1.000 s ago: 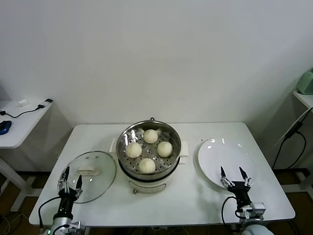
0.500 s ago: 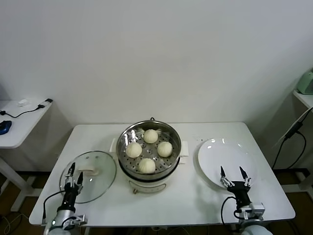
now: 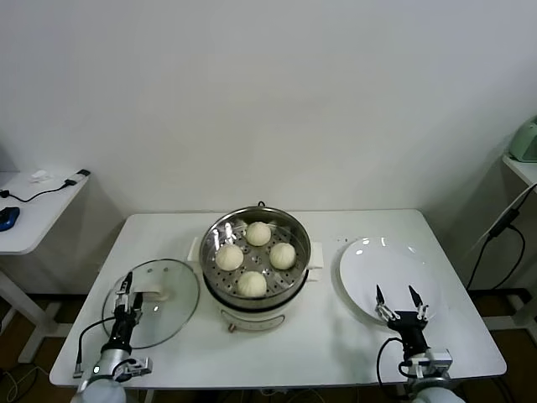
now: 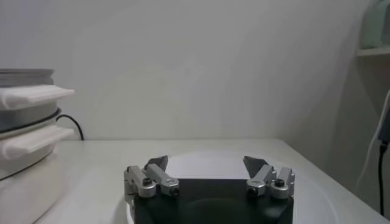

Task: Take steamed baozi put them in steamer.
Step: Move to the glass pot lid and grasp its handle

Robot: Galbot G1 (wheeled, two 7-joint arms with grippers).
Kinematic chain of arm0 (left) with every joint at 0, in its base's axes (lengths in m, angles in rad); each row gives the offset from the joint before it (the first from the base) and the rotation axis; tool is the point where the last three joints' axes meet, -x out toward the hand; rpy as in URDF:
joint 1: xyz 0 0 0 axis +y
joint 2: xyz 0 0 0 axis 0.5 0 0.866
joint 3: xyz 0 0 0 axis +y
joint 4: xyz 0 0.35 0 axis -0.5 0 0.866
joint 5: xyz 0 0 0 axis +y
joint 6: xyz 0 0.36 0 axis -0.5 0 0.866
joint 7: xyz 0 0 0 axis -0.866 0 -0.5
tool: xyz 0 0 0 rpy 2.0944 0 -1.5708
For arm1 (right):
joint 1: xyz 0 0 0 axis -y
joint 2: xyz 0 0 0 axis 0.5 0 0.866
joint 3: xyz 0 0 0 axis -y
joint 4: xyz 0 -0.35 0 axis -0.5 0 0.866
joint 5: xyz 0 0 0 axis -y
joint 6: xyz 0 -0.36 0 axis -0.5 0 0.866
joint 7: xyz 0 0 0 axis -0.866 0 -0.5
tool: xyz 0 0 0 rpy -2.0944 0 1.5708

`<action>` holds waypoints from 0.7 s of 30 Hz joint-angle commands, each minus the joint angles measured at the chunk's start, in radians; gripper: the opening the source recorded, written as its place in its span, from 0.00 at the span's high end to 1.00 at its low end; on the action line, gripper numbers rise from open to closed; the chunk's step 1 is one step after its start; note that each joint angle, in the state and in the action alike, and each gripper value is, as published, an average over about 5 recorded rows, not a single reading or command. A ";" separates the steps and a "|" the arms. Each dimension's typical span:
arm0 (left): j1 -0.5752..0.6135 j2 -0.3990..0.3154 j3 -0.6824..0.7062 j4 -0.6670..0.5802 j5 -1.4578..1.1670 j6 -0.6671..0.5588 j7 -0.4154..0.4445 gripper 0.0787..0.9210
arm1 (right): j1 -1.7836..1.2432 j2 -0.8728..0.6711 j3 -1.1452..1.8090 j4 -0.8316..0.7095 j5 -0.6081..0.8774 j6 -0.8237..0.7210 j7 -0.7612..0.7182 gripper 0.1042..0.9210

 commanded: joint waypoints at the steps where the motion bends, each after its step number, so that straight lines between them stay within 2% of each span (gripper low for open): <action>1: -0.020 0.000 0.001 0.022 0.017 0.008 0.011 0.17 | 0.000 0.003 -0.002 0.009 -0.002 0.000 0.003 0.12; 21: -0.027 -0.004 0.015 0.055 -0.001 0.011 0.012 0.86 | 0.019 -0.003 -0.015 0.030 -0.007 -0.015 0.010 0.12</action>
